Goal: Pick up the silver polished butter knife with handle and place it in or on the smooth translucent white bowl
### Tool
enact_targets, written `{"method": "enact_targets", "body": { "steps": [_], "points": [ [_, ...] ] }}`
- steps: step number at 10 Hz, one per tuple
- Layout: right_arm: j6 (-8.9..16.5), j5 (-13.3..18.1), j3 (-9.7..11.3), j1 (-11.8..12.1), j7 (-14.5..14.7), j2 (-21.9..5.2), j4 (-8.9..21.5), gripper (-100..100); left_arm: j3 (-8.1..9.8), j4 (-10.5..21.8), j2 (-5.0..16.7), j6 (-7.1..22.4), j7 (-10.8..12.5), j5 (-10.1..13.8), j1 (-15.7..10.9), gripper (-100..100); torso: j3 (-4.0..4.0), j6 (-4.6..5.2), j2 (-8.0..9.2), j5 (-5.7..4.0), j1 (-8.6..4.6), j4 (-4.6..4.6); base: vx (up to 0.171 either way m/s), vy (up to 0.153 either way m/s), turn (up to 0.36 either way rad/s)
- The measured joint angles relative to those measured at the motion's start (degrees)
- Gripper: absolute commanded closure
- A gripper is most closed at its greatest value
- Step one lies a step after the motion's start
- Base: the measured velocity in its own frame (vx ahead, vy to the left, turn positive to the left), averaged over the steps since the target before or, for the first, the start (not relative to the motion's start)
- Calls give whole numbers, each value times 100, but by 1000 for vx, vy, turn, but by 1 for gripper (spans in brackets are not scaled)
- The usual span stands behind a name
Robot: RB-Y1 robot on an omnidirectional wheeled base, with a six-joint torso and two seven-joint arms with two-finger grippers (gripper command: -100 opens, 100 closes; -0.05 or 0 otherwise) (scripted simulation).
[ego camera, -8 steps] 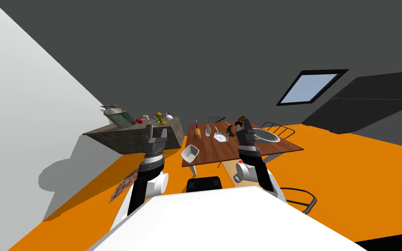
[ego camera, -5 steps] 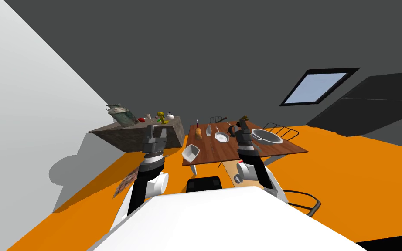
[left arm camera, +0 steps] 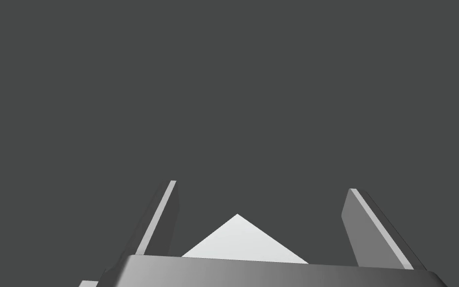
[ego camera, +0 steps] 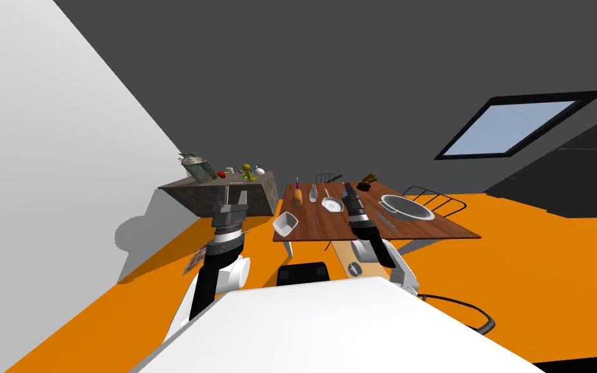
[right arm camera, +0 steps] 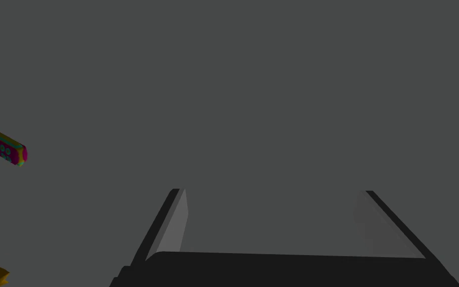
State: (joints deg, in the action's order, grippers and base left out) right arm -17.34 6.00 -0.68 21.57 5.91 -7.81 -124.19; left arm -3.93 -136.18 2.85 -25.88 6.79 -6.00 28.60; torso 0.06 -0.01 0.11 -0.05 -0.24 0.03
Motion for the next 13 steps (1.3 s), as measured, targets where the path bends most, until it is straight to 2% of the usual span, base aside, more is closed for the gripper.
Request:
{"method": "enact_targets", "body": {
  "steps": [6, 10, 13],
  "points": [
    [295, 119, -54, -433, 85, -285, 783, -100, 0, 0, 0, 0, 0, 0, 1, 0, -3, 2, -5, 2, 11, -1, -29, -28, 130],
    [554, 224, -81, -847, 185, -423, 1459, -100, 0, 0, 0, 0, 0, 0, 0, 0, -1, 0, -3, 2, 9, 0, -37, -33, 143],
    [655, 264, -92, -944, 242, -505, 1822, -100, 0, 0, 0, 0, 0, 0, 1, 0, -4, 4, -8, 3, 15, -2, -23, -19, 126]
  ]
}}
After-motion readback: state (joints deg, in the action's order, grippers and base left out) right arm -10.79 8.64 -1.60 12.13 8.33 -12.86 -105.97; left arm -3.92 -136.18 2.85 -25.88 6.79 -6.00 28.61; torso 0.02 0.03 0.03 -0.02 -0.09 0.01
